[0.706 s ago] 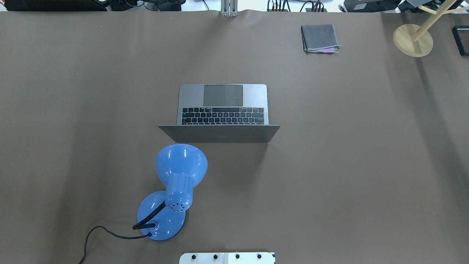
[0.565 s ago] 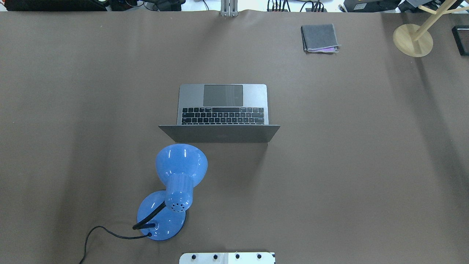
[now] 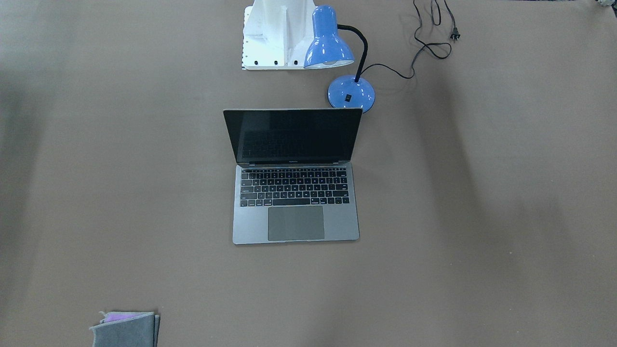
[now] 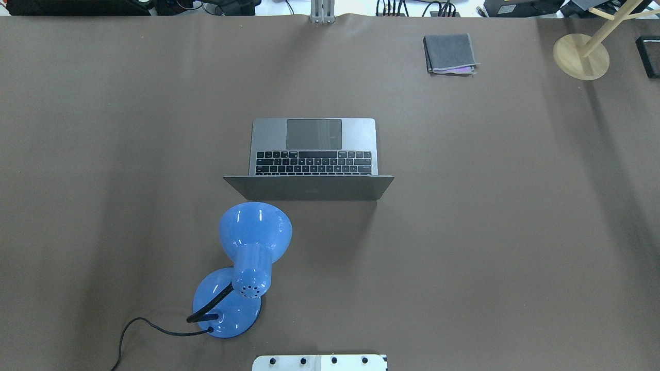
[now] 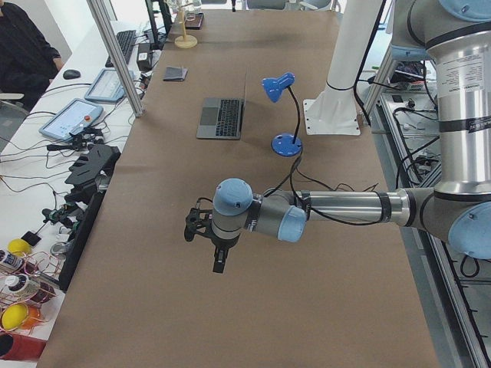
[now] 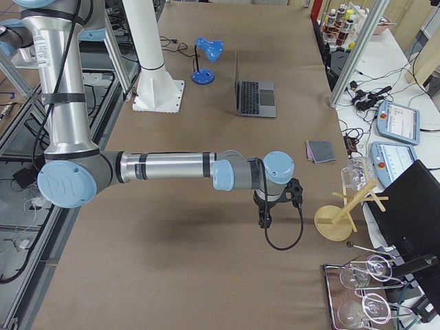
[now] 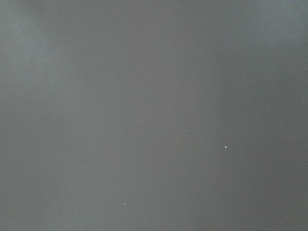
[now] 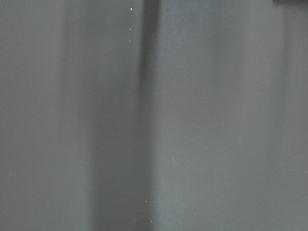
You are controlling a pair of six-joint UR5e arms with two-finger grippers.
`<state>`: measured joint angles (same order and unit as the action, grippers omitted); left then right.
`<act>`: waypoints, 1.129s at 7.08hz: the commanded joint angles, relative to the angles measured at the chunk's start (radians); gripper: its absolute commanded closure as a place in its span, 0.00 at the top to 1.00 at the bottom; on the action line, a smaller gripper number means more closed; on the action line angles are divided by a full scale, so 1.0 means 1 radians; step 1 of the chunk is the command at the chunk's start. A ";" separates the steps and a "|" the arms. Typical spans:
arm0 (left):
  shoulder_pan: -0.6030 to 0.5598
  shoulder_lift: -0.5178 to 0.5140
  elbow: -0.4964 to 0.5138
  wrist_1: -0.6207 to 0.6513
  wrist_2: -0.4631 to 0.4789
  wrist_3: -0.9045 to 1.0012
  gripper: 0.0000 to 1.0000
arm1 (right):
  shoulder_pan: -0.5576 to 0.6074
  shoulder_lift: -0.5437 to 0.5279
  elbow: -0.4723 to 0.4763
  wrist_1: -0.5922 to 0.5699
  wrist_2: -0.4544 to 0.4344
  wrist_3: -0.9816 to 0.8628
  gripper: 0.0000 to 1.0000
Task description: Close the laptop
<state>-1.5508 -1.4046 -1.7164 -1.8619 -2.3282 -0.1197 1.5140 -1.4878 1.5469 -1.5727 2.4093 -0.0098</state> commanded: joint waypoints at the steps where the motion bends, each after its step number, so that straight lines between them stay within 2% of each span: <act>1: 0.000 -0.002 0.000 0.000 0.000 0.000 0.98 | 0.000 0.003 -0.001 0.000 0.001 -0.001 1.00; 5: 0.000 -0.008 0.000 0.000 -0.003 -0.001 0.98 | 0.000 0.006 0.013 0.000 0.007 0.001 1.00; 6: 0.000 -0.010 -0.005 0.000 -0.003 -0.001 0.98 | 0.000 0.024 0.033 0.000 0.031 0.001 1.00; 8: 0.003 -0.086 -0.006 0.012 -0.016 -0.006 0.98 | -0.064 0.122 0.033 -0.009 -0.036 0.002 1.00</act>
<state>-1.5500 -1.4425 -1.7216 -1.8583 -2.3343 -0.1229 1.4821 -1.4243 1.5739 -1.5758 2.4113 -0.0095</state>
